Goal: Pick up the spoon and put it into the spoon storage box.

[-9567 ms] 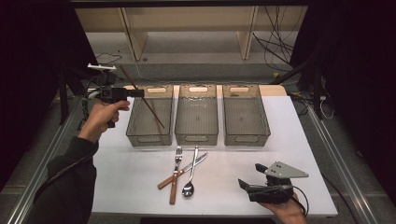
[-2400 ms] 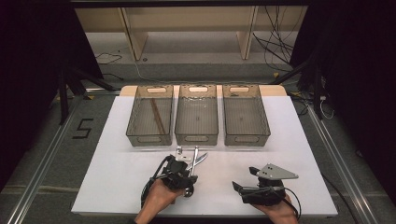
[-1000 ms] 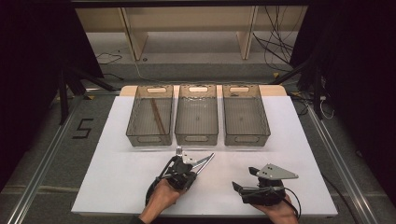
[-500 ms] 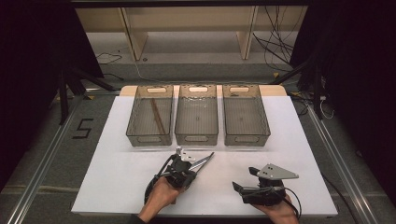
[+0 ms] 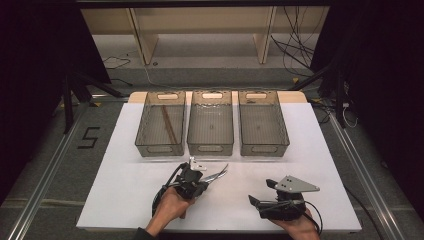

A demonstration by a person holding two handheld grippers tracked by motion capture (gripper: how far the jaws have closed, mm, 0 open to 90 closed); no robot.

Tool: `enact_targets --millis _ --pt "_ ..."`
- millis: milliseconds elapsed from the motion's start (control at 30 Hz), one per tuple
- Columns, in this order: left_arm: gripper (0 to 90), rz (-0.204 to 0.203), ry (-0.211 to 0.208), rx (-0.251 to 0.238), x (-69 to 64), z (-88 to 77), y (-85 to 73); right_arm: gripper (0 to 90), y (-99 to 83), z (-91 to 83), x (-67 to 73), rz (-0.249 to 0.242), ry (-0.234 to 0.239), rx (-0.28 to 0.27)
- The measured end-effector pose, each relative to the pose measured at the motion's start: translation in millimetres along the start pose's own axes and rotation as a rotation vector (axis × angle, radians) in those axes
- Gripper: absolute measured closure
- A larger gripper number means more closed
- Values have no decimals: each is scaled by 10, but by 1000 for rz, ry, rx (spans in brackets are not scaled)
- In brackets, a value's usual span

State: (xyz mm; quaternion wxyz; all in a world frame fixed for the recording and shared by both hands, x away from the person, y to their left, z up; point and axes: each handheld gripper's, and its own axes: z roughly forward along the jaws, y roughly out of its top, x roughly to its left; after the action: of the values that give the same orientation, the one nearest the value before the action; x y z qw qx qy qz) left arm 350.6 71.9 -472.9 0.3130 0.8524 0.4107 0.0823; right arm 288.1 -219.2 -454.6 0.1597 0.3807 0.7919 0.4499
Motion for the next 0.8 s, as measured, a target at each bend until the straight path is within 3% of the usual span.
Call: enact_targets --millis 167,433,800 --pt "899 6 -16 -5 -7 -54 17 205 -1 0 0 1 -1 -2" --pt "899 2 -43 -55 8 -256 76 206 3 -12 -4 3 -2 -6" --pt "899 -32 -44 -138 236 -593 218 206 9 -19 -14 9 -2 -7"
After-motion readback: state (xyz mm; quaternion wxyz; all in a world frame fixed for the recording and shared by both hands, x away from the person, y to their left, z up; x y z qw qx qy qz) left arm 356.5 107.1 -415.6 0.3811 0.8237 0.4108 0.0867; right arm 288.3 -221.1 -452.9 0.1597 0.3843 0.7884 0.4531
